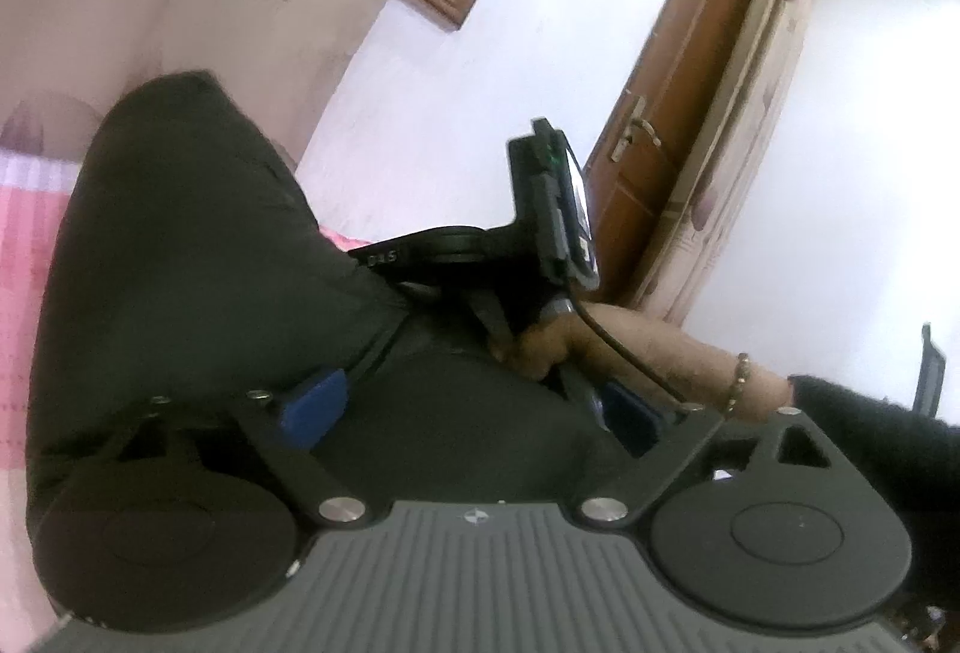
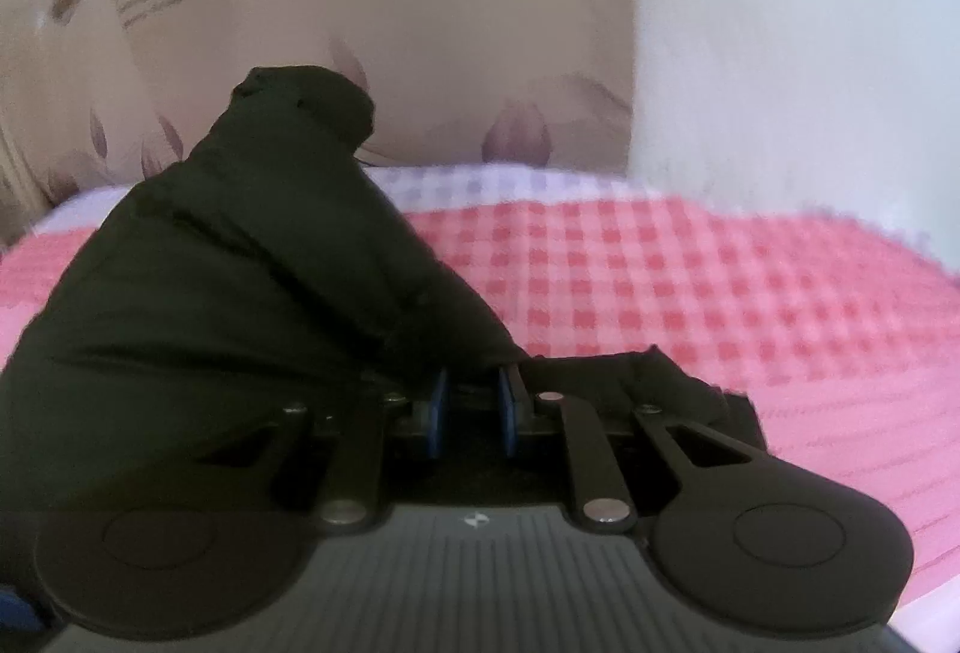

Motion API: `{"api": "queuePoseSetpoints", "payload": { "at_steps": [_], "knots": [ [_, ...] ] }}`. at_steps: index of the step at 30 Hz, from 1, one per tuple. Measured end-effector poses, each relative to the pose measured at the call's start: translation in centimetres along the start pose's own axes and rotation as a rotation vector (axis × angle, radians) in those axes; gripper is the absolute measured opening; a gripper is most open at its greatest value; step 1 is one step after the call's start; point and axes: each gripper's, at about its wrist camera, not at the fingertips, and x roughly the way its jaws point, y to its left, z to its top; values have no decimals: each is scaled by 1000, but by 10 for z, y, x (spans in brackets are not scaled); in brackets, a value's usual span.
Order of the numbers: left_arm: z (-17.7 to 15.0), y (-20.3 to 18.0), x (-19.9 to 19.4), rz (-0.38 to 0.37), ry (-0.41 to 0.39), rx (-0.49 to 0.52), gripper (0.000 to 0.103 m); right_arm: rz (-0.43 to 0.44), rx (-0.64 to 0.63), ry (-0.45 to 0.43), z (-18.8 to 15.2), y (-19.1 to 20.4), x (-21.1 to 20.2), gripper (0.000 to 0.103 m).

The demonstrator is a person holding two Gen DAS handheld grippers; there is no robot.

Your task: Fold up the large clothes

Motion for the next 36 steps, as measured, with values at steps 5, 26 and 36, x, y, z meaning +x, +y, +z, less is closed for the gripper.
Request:
{"api": "queuePoseSetpoints", "payload": {
  "at_steps": [5,26,36],
  "knots": [
    [0,7,3,3,20,-20,84,30,28,13,2,8,4,15],
    [-2,5,6,31,36,32,88,-88,-122,-163,-127,161,-150,16],
    [-4,1,6,91,72,89,79,-84,-81,-169,-119,175,-115,16]
  ]
}}
